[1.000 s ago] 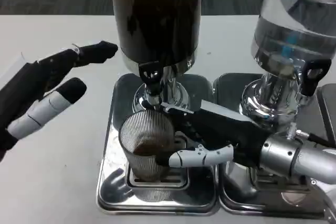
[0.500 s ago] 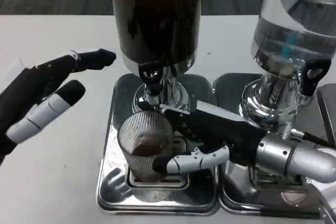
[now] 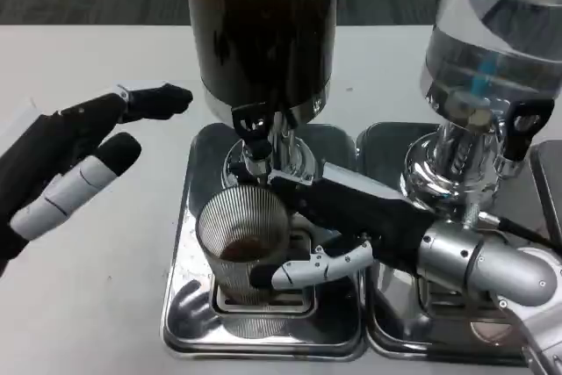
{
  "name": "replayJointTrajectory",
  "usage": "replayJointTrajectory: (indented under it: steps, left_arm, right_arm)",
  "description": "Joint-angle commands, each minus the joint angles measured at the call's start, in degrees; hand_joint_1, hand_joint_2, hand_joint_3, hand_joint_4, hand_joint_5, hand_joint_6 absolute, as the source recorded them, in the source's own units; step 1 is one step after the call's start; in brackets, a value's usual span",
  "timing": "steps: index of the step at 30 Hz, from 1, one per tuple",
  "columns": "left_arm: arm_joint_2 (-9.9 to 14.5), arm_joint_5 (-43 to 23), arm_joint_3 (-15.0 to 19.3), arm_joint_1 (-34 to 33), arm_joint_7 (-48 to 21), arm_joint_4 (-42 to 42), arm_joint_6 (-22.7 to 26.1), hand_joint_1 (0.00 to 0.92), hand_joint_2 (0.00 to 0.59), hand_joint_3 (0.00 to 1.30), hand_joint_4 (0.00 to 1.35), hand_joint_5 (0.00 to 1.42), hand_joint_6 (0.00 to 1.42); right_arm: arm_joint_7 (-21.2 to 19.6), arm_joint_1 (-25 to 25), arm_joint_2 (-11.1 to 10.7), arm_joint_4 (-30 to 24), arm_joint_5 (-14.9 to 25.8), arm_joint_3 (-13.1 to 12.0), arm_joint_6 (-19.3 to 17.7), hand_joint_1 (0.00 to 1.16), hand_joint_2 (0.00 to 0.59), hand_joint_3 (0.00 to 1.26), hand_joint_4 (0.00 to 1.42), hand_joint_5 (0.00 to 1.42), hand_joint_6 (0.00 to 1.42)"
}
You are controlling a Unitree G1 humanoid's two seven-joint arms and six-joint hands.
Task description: Grasp the cup under the faucet to collect the drink, then remove the cup.
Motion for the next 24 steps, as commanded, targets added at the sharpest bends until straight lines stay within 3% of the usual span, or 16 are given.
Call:
replayJointTrajectory:
  steps: [1,16,24]
  left_arm:
    - [0.1,0.31,0.41,0.26,0.54,-0.3,0.54,0.0,0.107,0.32,0.26,0.21,0.12]
    - [0.1,0.27,0.5,0.37,0.57,-0.28,0.7,0.0,0.101,0.33,0.27,0.21,0.12]
    - [0.16,0.32,0.56,0.39,0.56,-0.14,0.65,0.0,0.114,0.34,0.27,0.21,0.12]
  right_arm:
    - [-1.63,1.21,0.27,-1.28,-0.49,-0.04,-0.66,0.75,0.167,0.0,0.0,0.0,0.0]
    - [-1.03,1.13,1.61,-0.13,0.18,1.1,-0.86,0.78,0.164,0.0,0.0,0.0,0.0]
    - [-3.2,1.52,2.53,0.57,-1.11,1.15,-1.09,0.79,0.164,0.0,0.0,0.0,0.06]
